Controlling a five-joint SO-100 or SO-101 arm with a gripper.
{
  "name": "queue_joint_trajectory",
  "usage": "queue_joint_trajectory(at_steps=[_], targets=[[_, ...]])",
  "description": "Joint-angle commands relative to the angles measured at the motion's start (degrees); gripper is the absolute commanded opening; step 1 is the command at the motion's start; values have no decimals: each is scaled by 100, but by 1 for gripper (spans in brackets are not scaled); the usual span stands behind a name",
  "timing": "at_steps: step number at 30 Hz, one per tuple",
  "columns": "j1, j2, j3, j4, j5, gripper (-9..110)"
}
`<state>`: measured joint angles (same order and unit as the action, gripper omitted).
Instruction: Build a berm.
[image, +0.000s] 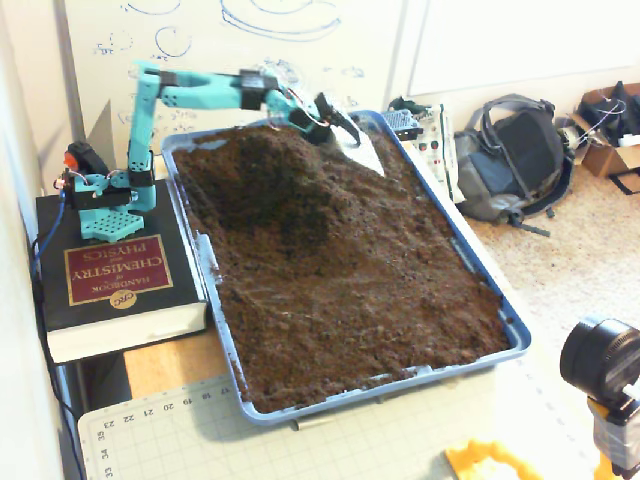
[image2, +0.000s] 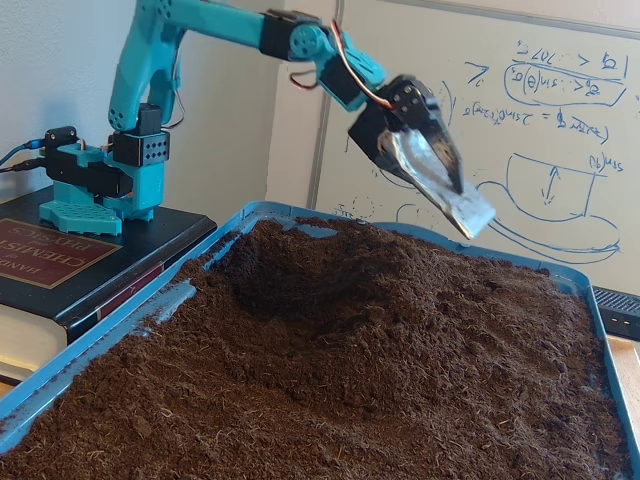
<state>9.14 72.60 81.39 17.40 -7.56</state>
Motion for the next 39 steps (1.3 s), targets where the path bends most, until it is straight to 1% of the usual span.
queue_joint_trajectory(at_steps=[1,7,14,18,25,29,32,39], targets=[[79,-299,-1116,-439,141,0],[378,-1529,-2004,-272,141,0],[562,-2276,-2716,747,149,0],[738,-2663,-2997,1107,149,0],[896,-3287,-3445,1134,211,0],[896,-3375,-3885,1125,694,0],[756,-3410,-4025,1125,1037,0],[431,-3604,-4008,1169,1090,0]])
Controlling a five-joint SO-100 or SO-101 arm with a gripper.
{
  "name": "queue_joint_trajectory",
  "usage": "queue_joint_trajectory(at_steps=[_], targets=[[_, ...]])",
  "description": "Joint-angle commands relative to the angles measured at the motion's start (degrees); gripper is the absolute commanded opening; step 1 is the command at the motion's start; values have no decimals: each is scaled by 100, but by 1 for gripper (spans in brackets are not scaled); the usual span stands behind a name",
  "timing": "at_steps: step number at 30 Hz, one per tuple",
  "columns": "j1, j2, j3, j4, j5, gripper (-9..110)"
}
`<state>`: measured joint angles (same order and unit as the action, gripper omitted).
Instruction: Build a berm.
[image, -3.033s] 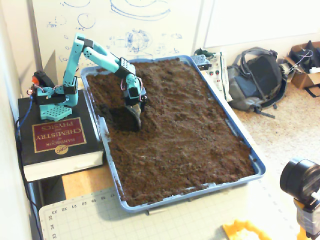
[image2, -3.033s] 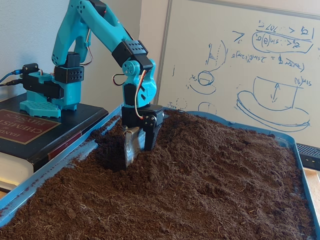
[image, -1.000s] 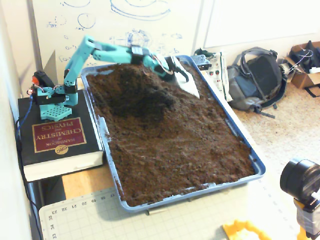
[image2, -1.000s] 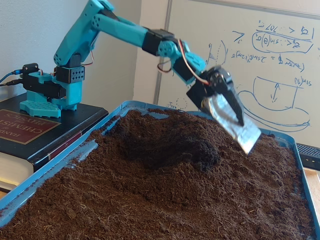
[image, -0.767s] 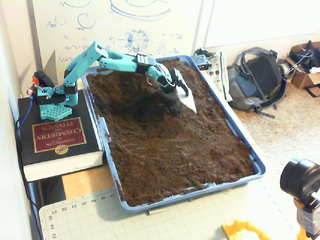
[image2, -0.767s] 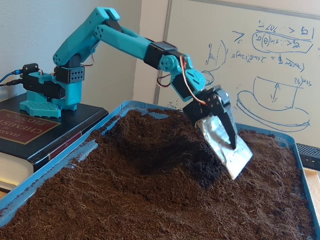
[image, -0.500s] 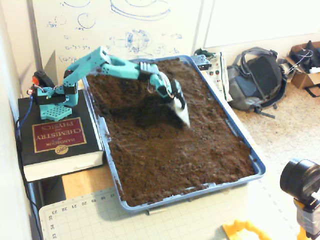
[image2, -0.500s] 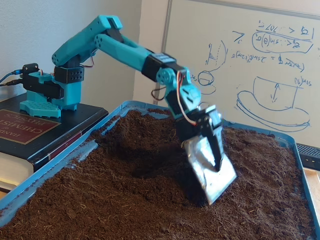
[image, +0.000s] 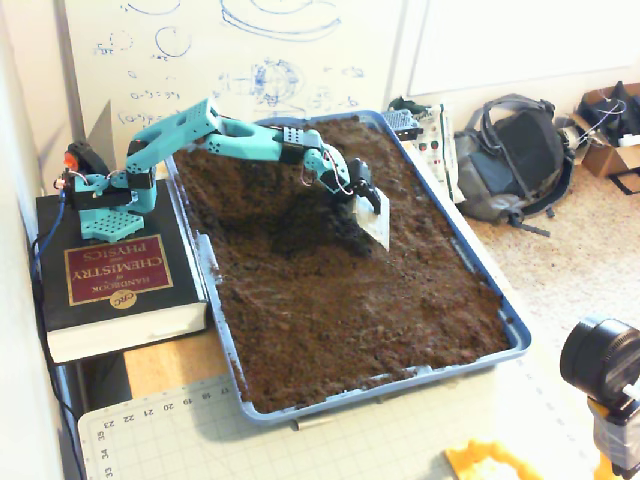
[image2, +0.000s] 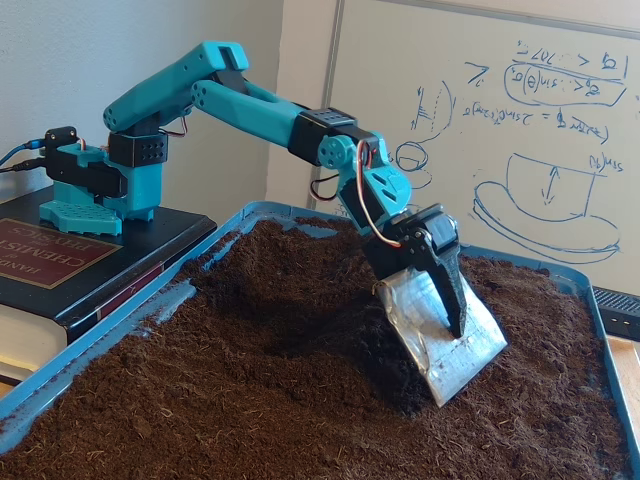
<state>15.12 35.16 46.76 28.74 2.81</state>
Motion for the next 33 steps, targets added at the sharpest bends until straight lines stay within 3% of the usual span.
queue_joint_trajectory(at_steps=[1,14,23,33], targets=[[-237,97,-554,26,53,0],[-756,-325,-396,88,-35,0],[-712,738,1573,79,-773,0],[-747,1767,2944,70,-817,0]])
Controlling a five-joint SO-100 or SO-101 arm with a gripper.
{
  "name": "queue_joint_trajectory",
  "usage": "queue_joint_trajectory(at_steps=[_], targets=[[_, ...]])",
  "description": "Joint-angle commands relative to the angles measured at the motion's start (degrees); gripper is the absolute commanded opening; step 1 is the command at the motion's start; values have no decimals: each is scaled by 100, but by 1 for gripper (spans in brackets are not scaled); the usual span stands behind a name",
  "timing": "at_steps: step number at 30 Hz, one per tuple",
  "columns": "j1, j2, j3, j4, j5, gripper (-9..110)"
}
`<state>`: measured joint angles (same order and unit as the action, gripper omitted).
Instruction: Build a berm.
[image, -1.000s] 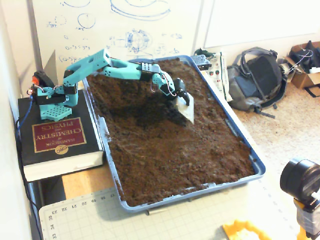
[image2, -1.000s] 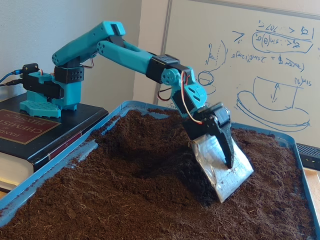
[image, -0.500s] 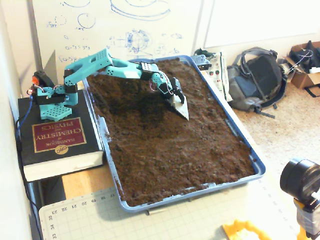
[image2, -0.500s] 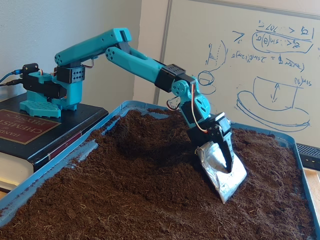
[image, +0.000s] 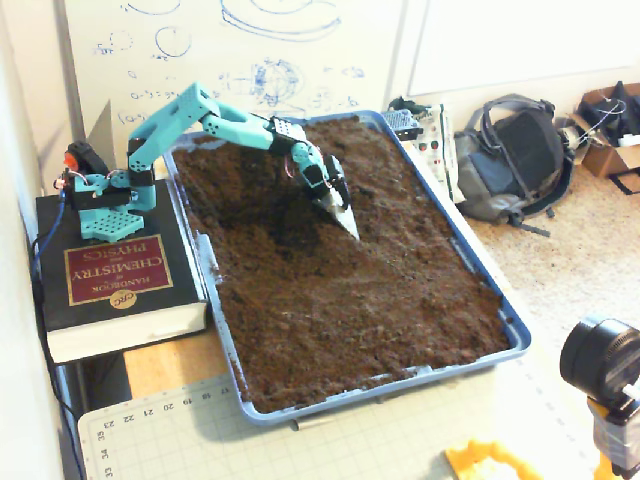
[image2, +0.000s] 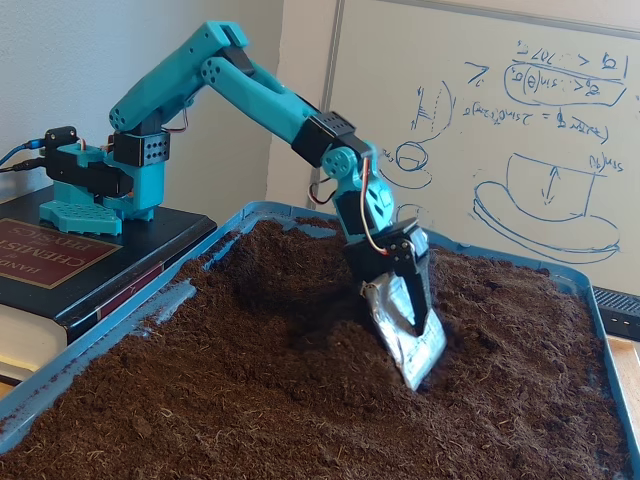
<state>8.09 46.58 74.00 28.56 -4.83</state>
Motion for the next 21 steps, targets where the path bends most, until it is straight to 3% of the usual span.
queue_joint_trajectory(at_steps=[1,21], targets=[[-44,686,281,88,-53,0],[-18,2936,387,26,281,0]])
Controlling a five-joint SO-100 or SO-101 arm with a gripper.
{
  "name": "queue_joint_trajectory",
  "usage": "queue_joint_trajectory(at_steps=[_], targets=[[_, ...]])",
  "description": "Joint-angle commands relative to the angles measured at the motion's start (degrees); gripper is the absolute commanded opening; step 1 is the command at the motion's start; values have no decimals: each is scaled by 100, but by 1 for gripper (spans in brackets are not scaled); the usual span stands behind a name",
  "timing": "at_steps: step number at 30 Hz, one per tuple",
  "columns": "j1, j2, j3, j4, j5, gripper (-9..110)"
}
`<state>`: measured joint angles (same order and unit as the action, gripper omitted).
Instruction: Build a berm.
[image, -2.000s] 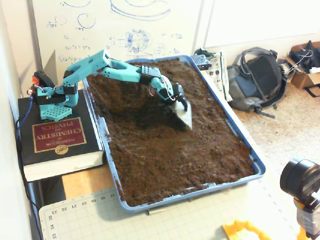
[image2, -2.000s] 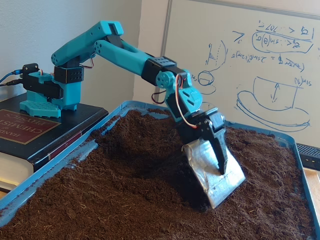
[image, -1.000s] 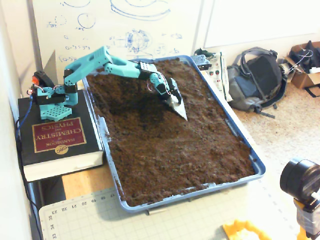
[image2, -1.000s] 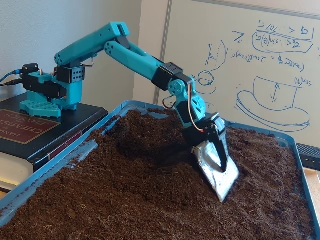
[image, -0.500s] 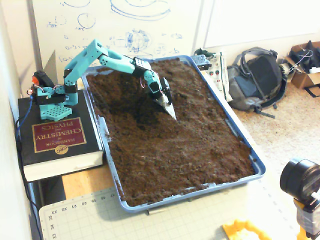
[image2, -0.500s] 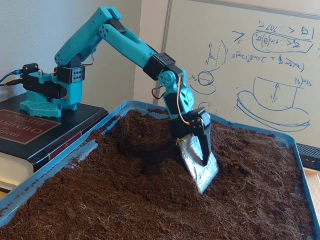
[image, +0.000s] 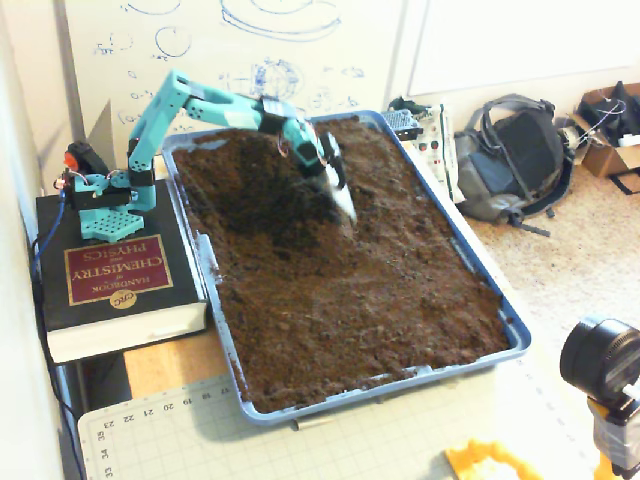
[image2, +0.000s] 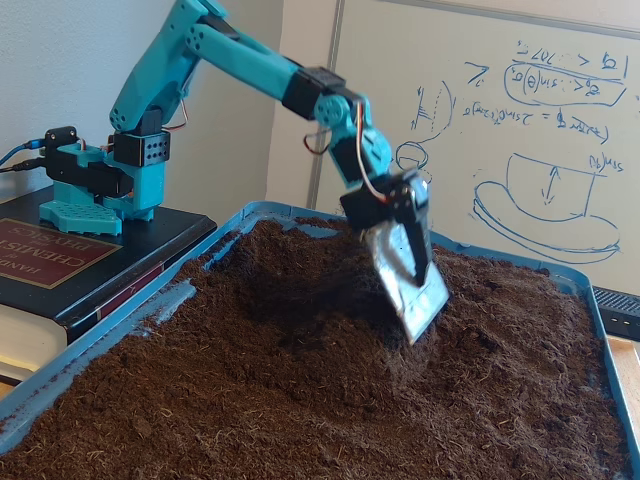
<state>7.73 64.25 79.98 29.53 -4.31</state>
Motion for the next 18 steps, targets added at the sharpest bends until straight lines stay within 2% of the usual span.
queue_joint_trajectory(at_steps=[1,7,14,18], targets=[[18,1283,-211,-79,352,0],[-193,1257,-404,-316,1011,0],[-844,132,-817,-1767,1679,0],[-1099,-413,-844,-2136,1731,0]])
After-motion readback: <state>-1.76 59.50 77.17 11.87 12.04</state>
